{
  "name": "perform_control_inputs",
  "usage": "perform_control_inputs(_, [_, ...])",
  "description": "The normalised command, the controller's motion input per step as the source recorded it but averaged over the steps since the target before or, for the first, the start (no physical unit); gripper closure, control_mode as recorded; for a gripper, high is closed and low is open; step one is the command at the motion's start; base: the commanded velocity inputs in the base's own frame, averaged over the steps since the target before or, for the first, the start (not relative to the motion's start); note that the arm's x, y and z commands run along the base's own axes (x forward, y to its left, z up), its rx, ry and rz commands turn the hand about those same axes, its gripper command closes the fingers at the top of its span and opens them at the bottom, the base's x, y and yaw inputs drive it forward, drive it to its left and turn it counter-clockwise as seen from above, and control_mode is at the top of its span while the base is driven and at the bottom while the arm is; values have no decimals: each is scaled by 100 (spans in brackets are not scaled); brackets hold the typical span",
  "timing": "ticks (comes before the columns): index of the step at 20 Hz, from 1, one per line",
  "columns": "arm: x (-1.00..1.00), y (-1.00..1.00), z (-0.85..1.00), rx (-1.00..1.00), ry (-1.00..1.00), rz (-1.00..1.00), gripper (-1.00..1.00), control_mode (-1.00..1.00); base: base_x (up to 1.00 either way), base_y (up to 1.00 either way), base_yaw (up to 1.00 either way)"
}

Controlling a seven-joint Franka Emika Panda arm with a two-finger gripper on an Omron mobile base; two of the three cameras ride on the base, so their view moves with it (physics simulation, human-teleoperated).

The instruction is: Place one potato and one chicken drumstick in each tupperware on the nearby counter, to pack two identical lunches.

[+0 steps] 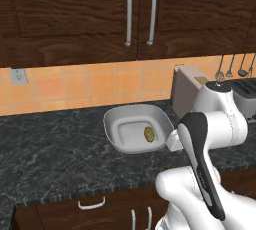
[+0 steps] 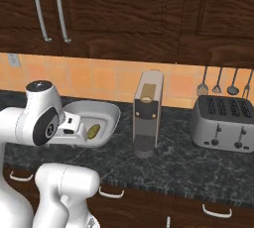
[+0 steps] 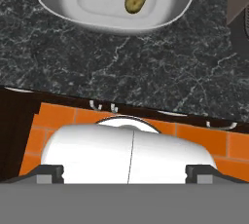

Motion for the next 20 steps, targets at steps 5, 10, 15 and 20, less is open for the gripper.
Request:
perform_control_inputs(5, [0, 0, 0, 0, 0, 0, -100, 100, -41, -17, -11])
perform_control_inputs(10, [0, 0, 0, 0, 0, 0, -100, 100, -97, -59, -37])
perform_control_inputs(15, [0, 0, 0, 0, 0, 0, -100, 100, -57, -84, -46])
perform_control_inputs(20, [0, 0, 0, 0, 0, 0, -100, 100, -13, -99, -44])
